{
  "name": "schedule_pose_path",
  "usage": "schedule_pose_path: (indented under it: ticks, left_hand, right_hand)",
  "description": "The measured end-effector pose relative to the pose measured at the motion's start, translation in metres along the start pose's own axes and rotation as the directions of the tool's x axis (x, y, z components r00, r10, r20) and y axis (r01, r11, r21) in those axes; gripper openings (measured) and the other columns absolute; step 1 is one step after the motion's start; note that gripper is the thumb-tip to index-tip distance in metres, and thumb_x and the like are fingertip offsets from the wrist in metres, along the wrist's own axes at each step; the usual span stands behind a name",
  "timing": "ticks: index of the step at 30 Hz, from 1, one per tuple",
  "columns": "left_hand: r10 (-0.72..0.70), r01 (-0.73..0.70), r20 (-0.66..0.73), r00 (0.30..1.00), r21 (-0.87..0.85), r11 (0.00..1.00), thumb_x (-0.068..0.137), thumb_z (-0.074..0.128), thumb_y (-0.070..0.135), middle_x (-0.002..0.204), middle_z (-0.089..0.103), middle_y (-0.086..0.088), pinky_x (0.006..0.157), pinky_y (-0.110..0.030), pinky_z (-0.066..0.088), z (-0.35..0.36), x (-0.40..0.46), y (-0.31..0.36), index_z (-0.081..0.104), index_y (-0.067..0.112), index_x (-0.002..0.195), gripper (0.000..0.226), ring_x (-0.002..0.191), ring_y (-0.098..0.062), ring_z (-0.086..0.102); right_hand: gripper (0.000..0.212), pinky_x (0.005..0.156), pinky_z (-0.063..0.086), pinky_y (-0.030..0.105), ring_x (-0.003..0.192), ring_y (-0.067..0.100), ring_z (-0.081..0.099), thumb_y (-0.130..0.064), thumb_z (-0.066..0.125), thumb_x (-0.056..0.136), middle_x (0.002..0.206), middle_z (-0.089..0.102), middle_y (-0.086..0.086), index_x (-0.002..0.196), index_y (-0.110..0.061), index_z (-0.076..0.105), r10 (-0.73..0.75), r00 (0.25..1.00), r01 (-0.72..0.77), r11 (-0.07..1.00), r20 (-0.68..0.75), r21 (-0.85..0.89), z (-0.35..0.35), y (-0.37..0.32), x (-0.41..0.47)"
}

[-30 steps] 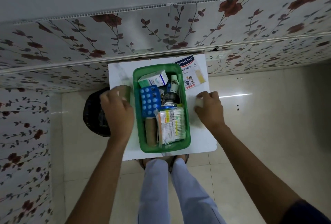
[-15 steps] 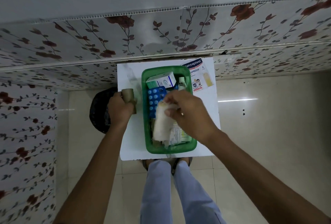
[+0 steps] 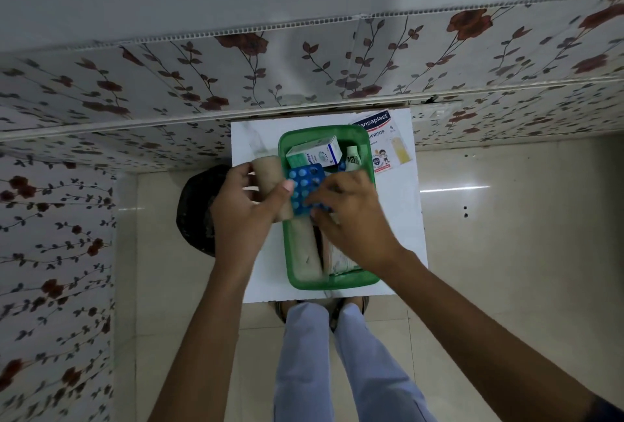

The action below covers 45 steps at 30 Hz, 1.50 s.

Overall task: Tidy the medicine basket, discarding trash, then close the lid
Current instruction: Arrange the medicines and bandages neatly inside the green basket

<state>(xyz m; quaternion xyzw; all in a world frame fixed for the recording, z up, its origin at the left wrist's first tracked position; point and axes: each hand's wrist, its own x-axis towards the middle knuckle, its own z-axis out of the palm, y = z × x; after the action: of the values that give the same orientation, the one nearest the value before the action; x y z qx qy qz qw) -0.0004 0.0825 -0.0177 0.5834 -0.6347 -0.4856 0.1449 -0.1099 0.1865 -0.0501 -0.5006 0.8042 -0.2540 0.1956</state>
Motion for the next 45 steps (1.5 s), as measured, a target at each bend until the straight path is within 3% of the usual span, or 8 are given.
schedule_pose_path:
  ticks: [6, 12, 18, 26, 34, 38, 41, 45]
  left_hand:
    - [0.217, -0.219, 0.046, 0.975, 0.359, 0.907, 0.076, 0.069, 0.04, 0.12, 0.052, -0.015, 0.083, -0.034, 0.045, 0.033, 0.005, -0.007, 0.046, 0.009, 0.126, 0.064, 0.106, -0.028, 0.054]
    - [0.275, -0.26, 0.053, 0.96, 0.537, 0.802, 0.086, 0.058, 0.023, 0.126, 0.043, -0.023, 0.094, -0.039, 0.039, 0.042, 0.004, -0.02, 0.05, 0.005, 0.123, 0.042, 0.117, -0.038, 0.04]
    - [0.269, -0.26, 0.063, 0.961, 0.535, 0.803, 0.081, 0.066, 0.018, 0.126, 0.043, -0.02, 0.092, -0.034, 0.037, 0.043, 0.009, -0.025, 0.056, 0.007, 0.116, 0.038, 0.118, -0.036, 0.039]
    - [0.243, -0.259, 0.091, 0.966, 0.417, 0.871, 0.078, 0.068, 0.013, 0.129, 0.04, -0.018, 0.087, -0.028, 0.039, 0.045, 0.011, -0.024, 0.046, 0.005, 0.12, 0.047, 0.113, -0.032, 0.05]
    - [0.138, -0.151, 0.071, 0.988, 0.248, 0.957, 0.08, 0.067, 0.023, 0.13, 0.051, -0.016, 0.085, -0.028, 0.04, 0.042, 0.014, -0.032, 0.035, 0.009, 0.135, 0.065, 0.113, -0.027, 0.053]
    - [0.097, -0.102, 0.045, 0.994, 0.144, 0.984, 0.091, 0.05, 0.031, 0.121, 0.059, -0.013, 0.079, -0.027, 0.041, 0.035, 0.012, -0.037, 0.043, 0.01, 0.13, 0.044, 0.095, -0.016, 0.055]
    - [0.079, -0.084, 0.038, 0.996, 0.13, 0.988, 0.094, 0.045, 0.027, 0.12, 0.06, -0.011, 0.08, -0.027, 0.04, 0.031, 0.014, -0.036, 0.046, 0.012, 0.129, 0.038, 0.097, -0.014, 0.053]
    - [0.07, -0.074, 0.041, 0.997, 0.11, 0.991, 0.094, 0.045, 0.026, 0.122, 0.059, -0.009, 0.085, -0.031, 0.045, 0.031, 0.018, -0.034, 0.048, 0.013, 0.128, 0.036, 0.099, -0.016, 0.054]
  right_hand:
    - [0.019, 0.072, 0.038, 0.025, 0.092, 0.026, 0.057, -0.006, 0.059, 0.083, 0.099, 0.068, 0.011, 0.098, -0.013, 0.069, 0.236, 0.967, -0.222, 0.965, -0.095, 0.137, -0.041, 0.031, -0.001]
    - [0.027, 0.079, 0.042, 0.03, 0.099, 0.03, 0.057, -0.01, 0.056, 0.084, 0.11, 0.063, 0.015, 0.111, -0.011, 0.061, 0.438, 0.869, -0.417, 0.899, -0.231, 0.136, -0.036, 0.077, 0.018]
    - [0.066, 0.096, 0.041, 0.045, 0.118, 0.04, 0.043, -0.039, 0.062, 0.082, 0.129, 0.046, 0.025, 0.129, 0.0, 0.037, 0.643, 0.765, -0.642, 0.761, -0.013, -0.094, -0.008, 0.116, 0.062]
    - [0.034, 0.074, 0.049, 0.035, 0.103, 0.037, 0.06, -0.02, 0.062, 0.08, 0.11, 0.065, 0.02, 0.106, 0.001, 0.055, 0.675, 0.737, -0.675, 0.735, 0.022, 0.062, -0.004, 0.117, 0.071]
    - [0.014, 0.074, 0.055, 0.029, 0.089, 0.018, 0.06, -0.016, 0.047, 0.093, 0.102, 0.061, 0.003, 0.102, -0.005, 0.049, 0.665, 0.689, -0.467, 0.711, -0.287, 0.526, -0.061, 0.051, 0.023]
    - [0.028, 0.068, 0.055, 0.021, 0.085, 0.01, 0.064, -0.011, 0.054, 0.09, 0.097, 0.064, -0.004, 0.115, -0.017, 0.043, 0.657, 0.752, -0.434, 0.558, -0.058, 0.707, -0.073, 0.017, 0.007]
    - [0.042, 0.072, 0.056, 0.029, 0.086, 0.013, 0.064, -0.011, 0.056, 0.088, 0.106, 0.067, 0.002, 0.124, -0.021, 0.038, 0.577, 0.81, -0.502, 0.585, 0.108, 0.637, -0.06, 0.007, 0.009]
    - [0.056, 0.084, 0.052, 0.034, 0.105, 0.02, 0.058, -0.009, 0.058, 0.086, 0.127, 0.057, 0.007, 0.135, -0.018, 0.031, 0.414, 0.903, -0.43, 0.86, 0.117, 0.273, -0.039, 0.006, 0.017]
